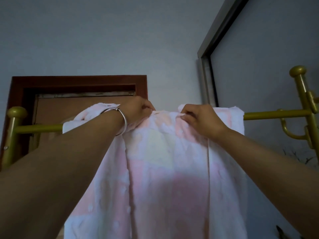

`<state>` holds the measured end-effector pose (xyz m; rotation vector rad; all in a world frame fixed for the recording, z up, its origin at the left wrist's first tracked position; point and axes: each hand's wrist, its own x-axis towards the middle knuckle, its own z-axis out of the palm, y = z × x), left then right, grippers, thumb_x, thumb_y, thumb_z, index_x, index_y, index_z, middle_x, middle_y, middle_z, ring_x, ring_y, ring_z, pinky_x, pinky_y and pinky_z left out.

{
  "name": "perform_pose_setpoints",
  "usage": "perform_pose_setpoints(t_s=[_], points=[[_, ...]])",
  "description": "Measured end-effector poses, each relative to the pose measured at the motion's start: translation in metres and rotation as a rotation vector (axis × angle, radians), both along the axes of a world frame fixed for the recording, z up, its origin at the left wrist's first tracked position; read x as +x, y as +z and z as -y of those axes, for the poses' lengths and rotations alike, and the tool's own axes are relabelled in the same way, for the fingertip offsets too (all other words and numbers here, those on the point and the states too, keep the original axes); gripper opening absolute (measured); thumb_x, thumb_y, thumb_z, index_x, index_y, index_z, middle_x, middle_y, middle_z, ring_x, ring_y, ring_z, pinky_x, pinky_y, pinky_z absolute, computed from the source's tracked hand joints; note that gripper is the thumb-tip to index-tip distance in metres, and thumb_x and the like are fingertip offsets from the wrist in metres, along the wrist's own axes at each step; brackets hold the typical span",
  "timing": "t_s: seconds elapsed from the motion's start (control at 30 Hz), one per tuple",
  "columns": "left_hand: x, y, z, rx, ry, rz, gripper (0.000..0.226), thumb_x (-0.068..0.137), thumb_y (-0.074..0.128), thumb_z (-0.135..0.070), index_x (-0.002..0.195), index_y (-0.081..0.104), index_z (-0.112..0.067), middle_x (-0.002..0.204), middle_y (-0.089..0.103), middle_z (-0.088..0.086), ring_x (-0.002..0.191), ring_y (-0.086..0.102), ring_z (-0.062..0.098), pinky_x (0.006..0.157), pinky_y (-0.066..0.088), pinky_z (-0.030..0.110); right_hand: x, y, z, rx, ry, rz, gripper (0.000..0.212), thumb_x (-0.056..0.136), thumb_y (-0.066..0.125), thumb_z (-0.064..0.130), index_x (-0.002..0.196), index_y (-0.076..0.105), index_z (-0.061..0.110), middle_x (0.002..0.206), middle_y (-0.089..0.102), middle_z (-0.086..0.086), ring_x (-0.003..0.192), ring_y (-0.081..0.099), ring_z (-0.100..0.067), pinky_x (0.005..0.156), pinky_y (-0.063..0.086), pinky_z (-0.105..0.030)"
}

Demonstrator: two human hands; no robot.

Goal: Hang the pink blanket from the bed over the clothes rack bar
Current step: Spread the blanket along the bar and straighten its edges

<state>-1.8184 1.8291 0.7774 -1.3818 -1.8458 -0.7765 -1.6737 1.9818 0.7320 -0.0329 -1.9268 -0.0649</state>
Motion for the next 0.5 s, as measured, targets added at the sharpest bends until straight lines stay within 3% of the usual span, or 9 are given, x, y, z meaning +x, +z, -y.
perform_pose_setpoints(t_s=[0.07,0.13,0.2,0.27,0.3,0.37,0.5], points=[[-0.002,-0.008,0.001,0.066,-0.115,0.031,0.019,0.086,0.059,-0.023,0.104,0.065,-0.021,0.092,0.060,-0.005,0.074,0.057,0.016,0.067,0.041,0.022,0.003,-0.003,0.000,-0.047,0.072,-0.047,0.012,0.088,0.055,0.005,0.081,0.064,0.000,0.069,0.054,0.000,0.064,0.047,-0.018,0.054,0.033,-0.015],[-0.003,-0.011,0.011,0.003,-0.160,-0.018,0.031,0.080,0.067,-0.028,0.110,0.058,-0.024,0.106,0.058,-0.003,0.089,0.057,0.018,0.081,0.047,0.028,0.004,-0.008,0.001,-0.160,0.203,-0.122,0.012,0.088,0.054,0.004,0.078,0.061,0.004,0.067,0.052,0.002,0.060,0.045,-0.010,0.057,0.035,-0.006],[-0.005,-0.011,0.024,-0.118,-0.122,-0.142,0.052,0.076,0.073,-0.024,0.123,0.051,-0.025,0.121,0.049,0.000,0.108,0.050,0.017,0.097,0.041,0.029,0.004,-0.010,0.003,-0.251,0.314,-0.191,0.015,0.089,0.052,0.005,0.075,0.054,0.010,0.064,0.049,0.008,0.060,0.043,-0.003,0.058,0.035,-0.009],[-0.004,-0.013,0.034,-0.192,-0.110,-0.233,0.058,0.076,0.069,-0.008,0.130,0.048,-0.019,0.125,0.049,0.005,0.113,0.048,0.017,0.100,0.037,0.025,0.003,-0.011,0.005,-0.248,0.325,-0.184,0.018,0.091,0.050,0.008,0.073,0.050,0.012,0.063,0.048,0.010,0.061,0.043,-0.005,0.058,0.034,-0.015],[-0.004,-0.013,0.038,-0.208,-0.087,-0.266,0.057,0.076,0.063,0.000,0.130,0.050,-0.014,0.127,0.053,0.009,0.114,0.050,0.021,0.098,0.037,0.023,0.002,-0.012,0.005,-0.210,0.285,-0.156,0.019,0.092,0.049,0.009,0.073,0.049,0.012,0.063,0.050,0.007,0.062,0.045,-0.010,0.058,0.033,-0.020],[-0.004,-0.014,0.043,-0.176,-0.018,-0.320,0.053,0.075,0.056,0.008,0.126,0.054,-0.008,0.124,0.060,0.013,0.104,0.055,0.023,0.080,0.033,0.015,0.003,-0.014,0.004,-0.081,0.146,-0.086,0.021,0.093,0.048,0.012,0.073,0.050,0.008,0.067,0.057,-0.005,0.066,0.049,-0.022,0.061,0.031,-0.030],[-0.007,-0.016,0.050,0.037,0.119,-0.314,0.039,0.079,0.050,0.002,0.115,0.047,-0.014,0.106,0.061,0.015,0.074,0.047,0.024,0.058,0.031,0.028,0.004,-0.010,-0.002,0.121,-0.092,-0.006,0.024,0.095,0.044,0.021,0.072,0.043,0.014,0.083,0.065,-0.018,0.074,0.055,-0.030,0.062,0.033,-0.031]])
